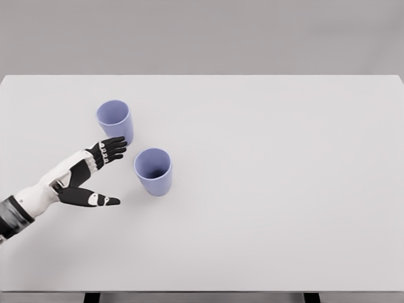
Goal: Place the right cup on the left cup with left arm
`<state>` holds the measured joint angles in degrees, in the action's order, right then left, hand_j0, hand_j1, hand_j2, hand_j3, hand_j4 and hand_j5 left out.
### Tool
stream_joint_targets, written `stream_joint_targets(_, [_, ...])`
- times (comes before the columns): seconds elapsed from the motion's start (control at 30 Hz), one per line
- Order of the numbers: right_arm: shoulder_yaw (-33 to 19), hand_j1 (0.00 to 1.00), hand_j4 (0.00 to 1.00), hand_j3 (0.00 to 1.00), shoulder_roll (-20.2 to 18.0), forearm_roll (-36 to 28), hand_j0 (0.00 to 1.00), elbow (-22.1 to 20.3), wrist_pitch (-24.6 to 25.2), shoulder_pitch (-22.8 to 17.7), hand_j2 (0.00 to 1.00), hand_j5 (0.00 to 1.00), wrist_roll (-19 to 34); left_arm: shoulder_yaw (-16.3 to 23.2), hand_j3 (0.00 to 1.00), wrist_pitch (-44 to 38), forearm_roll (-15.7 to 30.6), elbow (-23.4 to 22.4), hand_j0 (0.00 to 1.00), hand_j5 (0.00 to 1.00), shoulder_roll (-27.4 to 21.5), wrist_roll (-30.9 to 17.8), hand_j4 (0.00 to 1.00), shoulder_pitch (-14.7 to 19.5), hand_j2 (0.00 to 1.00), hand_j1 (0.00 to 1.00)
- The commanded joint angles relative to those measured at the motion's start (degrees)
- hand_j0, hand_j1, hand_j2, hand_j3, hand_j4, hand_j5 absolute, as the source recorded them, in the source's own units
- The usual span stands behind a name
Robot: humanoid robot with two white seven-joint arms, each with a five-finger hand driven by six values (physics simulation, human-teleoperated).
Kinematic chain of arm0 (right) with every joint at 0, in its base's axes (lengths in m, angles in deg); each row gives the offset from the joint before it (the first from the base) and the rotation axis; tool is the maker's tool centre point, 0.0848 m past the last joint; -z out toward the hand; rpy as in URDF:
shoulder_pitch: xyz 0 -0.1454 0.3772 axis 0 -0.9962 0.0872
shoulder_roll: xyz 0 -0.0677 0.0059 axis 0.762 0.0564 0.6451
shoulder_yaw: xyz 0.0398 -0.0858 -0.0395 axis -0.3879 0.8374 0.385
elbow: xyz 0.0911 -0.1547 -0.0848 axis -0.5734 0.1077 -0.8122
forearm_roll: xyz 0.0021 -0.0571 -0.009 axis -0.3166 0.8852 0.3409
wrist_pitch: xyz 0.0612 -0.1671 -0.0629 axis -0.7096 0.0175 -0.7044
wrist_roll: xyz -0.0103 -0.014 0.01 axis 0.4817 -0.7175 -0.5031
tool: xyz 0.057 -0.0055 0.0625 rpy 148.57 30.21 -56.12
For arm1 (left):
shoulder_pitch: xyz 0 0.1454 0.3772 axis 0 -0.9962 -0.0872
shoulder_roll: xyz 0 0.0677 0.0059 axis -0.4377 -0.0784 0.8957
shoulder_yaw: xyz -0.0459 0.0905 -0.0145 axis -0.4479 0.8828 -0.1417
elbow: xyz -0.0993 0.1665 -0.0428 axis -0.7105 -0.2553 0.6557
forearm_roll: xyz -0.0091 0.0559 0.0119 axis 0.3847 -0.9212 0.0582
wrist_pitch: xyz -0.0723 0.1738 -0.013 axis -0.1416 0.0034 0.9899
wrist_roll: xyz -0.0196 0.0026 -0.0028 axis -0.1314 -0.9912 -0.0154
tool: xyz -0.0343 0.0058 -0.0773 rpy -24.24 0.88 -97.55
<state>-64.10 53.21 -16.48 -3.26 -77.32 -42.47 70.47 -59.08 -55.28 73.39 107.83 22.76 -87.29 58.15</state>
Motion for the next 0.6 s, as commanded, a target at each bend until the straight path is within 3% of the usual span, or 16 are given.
stream_joint_targets(0.0, [0.0,1.0,1.0,1.0,0.0,0.0,1.0,0.0,0.0,0.0,1.0,1.0,0.0,0.0,1.0,0.0,-0.5,-0.1,1.0,1.0,1.0,0.0,1.0,0.0,1.0,1.0])
stream_joint_targets(0.57, [0.0,1.0,1.0,1.0,0.0,0.0,1.0,0.0,0.0,0.0,1.0,1.0,0.0,0.0,1.0,0.0,-3.8,-2.4,1.0,1.0,4.1,0.0,1.0,1.1,1.0,1.0])
